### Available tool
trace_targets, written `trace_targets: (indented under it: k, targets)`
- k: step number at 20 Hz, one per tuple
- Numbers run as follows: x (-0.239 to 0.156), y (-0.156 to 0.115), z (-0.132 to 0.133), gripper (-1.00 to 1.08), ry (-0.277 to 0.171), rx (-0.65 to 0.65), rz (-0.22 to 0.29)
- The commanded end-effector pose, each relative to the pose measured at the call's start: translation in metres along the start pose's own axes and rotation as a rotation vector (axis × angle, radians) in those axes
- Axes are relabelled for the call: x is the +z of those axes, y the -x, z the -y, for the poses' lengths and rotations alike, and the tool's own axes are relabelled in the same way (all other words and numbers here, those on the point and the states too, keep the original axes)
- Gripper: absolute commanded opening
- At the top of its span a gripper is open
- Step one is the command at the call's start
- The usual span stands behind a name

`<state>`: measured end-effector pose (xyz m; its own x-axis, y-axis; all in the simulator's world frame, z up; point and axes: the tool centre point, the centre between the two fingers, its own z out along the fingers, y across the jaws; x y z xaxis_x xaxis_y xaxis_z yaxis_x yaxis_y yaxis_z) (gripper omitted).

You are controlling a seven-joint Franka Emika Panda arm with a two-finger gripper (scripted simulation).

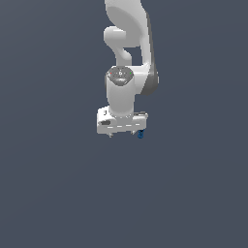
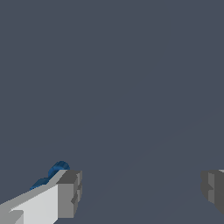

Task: Pick up the object and move it to a goal position.

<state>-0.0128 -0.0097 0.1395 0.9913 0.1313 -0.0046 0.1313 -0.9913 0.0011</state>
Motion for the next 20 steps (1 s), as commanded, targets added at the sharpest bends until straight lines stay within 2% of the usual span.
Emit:
trace_targets:
  k: [1,6,11,16,20]
  targets:
    - [0.009,0.007,0.019,1.00,0.001,-0.078,0.000]
    - [0.027,0.029,0.064,1.00,0.002,-0.264,-0.001]
    - [0.040,0.047,0.094,1.00,0.001,-0.399,-0.003]
    - [0.046,0.057,0.110,1.00,0.000,-0.470,-0.005]
    - [0.046,0.058,0.111,1.00,0.000,-0.475,-0.004]
